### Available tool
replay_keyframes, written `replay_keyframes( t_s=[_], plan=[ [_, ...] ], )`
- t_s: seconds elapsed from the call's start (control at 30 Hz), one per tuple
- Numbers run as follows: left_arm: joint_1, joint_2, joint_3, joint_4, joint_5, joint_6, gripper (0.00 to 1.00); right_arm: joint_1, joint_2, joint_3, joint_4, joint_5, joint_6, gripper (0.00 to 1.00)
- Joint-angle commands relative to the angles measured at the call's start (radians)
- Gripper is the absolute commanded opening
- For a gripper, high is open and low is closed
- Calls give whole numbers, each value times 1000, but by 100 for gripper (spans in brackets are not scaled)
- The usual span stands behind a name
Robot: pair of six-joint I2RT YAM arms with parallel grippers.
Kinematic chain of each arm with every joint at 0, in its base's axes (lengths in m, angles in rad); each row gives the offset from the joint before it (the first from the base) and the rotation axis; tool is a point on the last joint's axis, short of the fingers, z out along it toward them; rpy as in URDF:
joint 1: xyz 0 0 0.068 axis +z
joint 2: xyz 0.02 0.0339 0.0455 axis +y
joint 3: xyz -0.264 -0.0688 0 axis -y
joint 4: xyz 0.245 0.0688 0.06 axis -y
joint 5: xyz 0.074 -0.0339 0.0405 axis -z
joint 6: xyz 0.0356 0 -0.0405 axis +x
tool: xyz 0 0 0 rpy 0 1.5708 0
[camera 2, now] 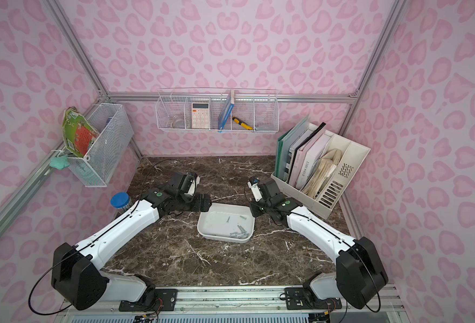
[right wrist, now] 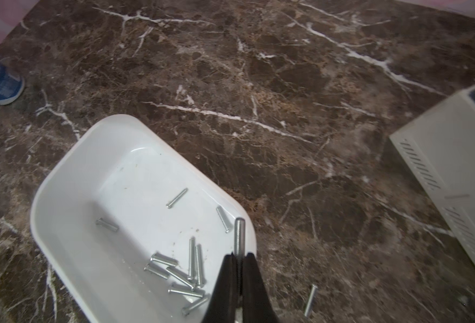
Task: Take out the screws from the storage box
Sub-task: Pick up the screw from the storage box, then place the screw at the center of the board.
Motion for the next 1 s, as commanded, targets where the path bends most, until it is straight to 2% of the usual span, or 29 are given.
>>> replay_keyframes(
  t_s=[0.0, 0.2, 0.5, 0.73, 0.97],
  plan=[
    [0, 20, 12, 9, 84, -8, 94, -47, -13, -25, -54, 50, 47, 8],
    [1, 119, 86, -113, 6, -13, 93, -115, 55, -60, -76, 68, 75, 8],
    [1, 252, 162, -230, -48, -10, 93, -138, 119, -125, -23, 73, 80, 8],
    [0, 318, 191, -267, 7, 8, 89, -179, 128, -178, 18, 75, 91, 9],
    [0, 354, 209, -291, -10, 11, 89, -181, 149, -192, 46, 77, 99, 10]
  ],
)
